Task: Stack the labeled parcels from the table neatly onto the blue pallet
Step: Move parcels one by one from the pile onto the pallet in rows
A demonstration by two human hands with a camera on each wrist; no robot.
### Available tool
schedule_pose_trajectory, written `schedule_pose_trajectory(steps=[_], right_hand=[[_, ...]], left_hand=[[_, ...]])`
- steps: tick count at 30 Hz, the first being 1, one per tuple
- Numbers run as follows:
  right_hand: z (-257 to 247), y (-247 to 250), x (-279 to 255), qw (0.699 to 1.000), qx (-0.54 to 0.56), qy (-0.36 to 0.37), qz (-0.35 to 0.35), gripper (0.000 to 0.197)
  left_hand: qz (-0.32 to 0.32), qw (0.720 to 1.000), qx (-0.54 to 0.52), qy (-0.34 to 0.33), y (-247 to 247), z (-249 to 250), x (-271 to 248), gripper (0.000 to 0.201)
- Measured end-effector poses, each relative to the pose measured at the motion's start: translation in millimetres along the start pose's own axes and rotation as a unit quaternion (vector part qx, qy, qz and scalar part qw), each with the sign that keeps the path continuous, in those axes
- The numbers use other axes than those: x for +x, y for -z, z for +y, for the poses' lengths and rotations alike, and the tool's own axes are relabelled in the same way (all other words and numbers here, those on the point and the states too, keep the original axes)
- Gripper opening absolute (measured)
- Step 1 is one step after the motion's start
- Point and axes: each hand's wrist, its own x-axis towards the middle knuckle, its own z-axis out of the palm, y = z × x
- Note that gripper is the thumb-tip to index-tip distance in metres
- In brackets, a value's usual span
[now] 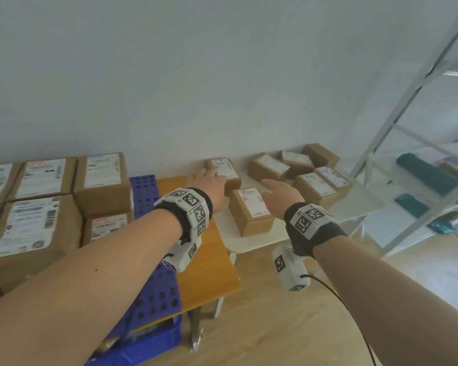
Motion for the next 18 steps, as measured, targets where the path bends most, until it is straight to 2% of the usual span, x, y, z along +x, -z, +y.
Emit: schedule_pose_trajectory(steps=[4, 8, 14, 18], right_hand=[[46, 12, 28, 1.000, -0.011, 0.015, -0.015, 0.047], [72, 11, 55, 0.999, -0.014, 0.032, -0.032, 0.047], [86, -2, 92, 0.996, 0.009, 0.044, -0.072, 0.047], [87, -7, 123, 0.996, 0.008, 0.042, -0.082, 0.047]], left_hand=[[-0.010, 1.000, 0.009, 0.019, -9, 44, 30, 0.055], [-0.035, 0.999, 0.007, 0.041, -20, 65, 48, 0.055], [-0.078, 0.994, -0.028, 0.073, -31, 62, 85, 0.058], [-0.081, 0.991, -0.050, 0.088, -40, 47, 118, 0.057]])
